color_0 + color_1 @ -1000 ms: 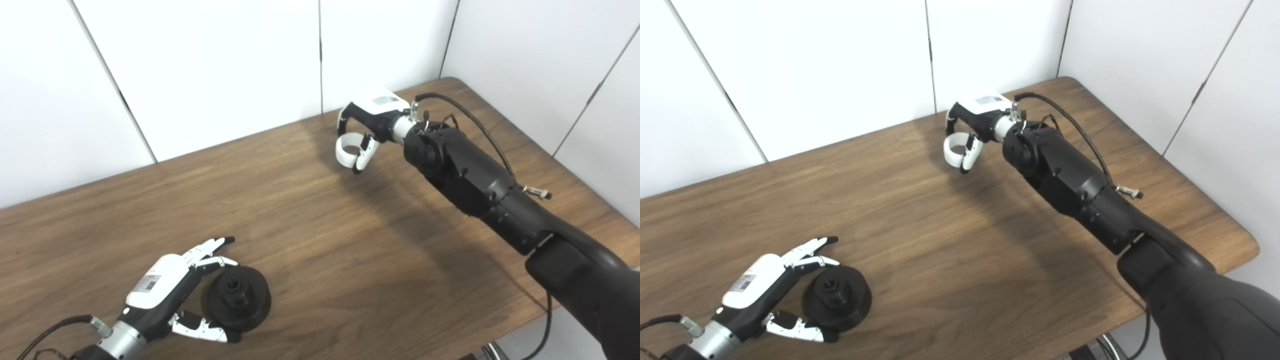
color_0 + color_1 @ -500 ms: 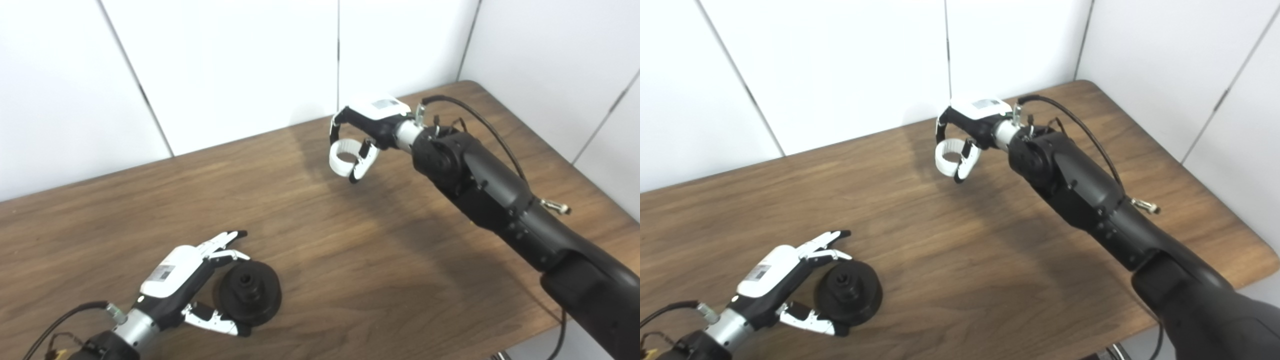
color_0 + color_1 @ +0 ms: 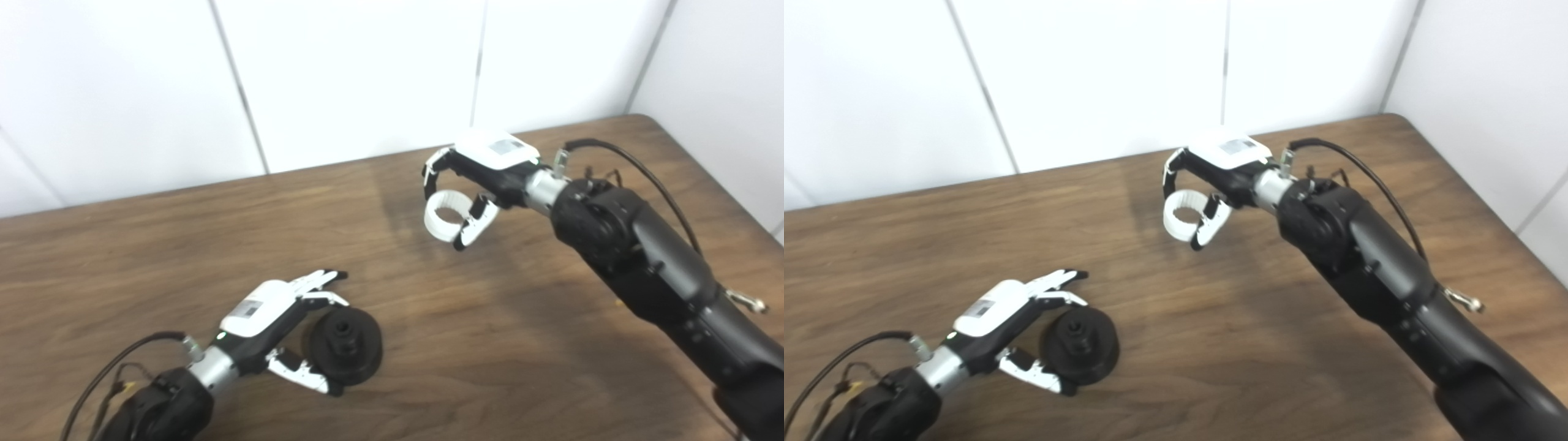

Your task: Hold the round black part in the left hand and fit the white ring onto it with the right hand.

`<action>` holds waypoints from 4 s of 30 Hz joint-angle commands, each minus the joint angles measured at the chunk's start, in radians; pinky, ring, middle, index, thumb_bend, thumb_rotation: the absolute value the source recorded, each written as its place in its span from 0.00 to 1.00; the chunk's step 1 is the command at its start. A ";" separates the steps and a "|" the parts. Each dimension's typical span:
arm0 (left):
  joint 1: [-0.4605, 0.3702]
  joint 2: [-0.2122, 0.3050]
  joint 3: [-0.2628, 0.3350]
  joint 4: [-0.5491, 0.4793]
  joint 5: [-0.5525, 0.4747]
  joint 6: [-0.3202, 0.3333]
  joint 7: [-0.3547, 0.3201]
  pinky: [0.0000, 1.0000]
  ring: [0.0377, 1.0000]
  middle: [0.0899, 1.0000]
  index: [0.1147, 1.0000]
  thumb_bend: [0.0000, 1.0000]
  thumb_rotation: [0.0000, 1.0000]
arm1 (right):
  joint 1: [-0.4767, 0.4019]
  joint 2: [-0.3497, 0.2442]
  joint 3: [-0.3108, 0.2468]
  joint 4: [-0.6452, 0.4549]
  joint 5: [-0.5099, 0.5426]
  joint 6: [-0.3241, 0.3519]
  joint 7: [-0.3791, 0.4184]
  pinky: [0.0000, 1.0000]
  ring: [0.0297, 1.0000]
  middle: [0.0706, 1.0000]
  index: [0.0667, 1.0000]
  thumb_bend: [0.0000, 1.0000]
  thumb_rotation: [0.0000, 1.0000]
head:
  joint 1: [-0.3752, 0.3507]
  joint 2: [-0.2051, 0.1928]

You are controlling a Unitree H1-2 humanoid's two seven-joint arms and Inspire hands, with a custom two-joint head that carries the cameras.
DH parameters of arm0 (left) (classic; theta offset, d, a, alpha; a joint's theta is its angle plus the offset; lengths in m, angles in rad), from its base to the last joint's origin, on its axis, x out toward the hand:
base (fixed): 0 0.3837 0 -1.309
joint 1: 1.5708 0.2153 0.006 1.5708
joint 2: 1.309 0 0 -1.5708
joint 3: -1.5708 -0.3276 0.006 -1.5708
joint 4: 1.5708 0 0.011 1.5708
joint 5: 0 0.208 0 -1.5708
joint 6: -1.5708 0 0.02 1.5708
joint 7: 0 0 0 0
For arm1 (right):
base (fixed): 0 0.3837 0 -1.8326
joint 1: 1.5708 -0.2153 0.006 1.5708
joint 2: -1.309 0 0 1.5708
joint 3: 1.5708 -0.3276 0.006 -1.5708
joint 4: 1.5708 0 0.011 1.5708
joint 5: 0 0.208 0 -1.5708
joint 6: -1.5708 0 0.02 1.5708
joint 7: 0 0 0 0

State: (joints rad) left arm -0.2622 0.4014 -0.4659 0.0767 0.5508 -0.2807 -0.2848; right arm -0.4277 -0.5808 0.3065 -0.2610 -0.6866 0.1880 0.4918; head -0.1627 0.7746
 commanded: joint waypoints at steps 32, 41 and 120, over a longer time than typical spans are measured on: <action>-0.012 -0.048 -0.073 0.047 0.097 0.108 -0.033 0.97 0.98 0.98 0.42 0.52 0.08 | 0.012 0.033 -0.024 -0.226 0.126 -0.046 0.165 0.67 0.79 0.78 0.44 0.52 0.14 | 0.181 0.039; -0.013 -0.049 -0.074 0.047 0.090 0.113 -0.034 0.98 0.98 0.98 0.42 0.52 0.08 | 0.023 0.066 -0.002 -0.256 0.137 -0.031 0.186 0.66 0.80 0.79 0.44 0.52 0.14 | 0.184 0.042; -0.009 -0.054 -0.083 0.003 0.078 0.129 -0.045 0.95 0.98 0.97 0.42 0.52 0.08 | 0.070 0.271 0.099 -0.092 0.059 -0.036 0.119 0.67 0.78 0.78 0.44 0.52 0.14 | 0.221 0.080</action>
State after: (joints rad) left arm -0.2855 0.3437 -0.5145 0.0594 0.5841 -0.1711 -0.2737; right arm -0.3339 -0.3201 0.4067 -0.3434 -0.6322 0.1825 0.6417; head 0.0568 0.8544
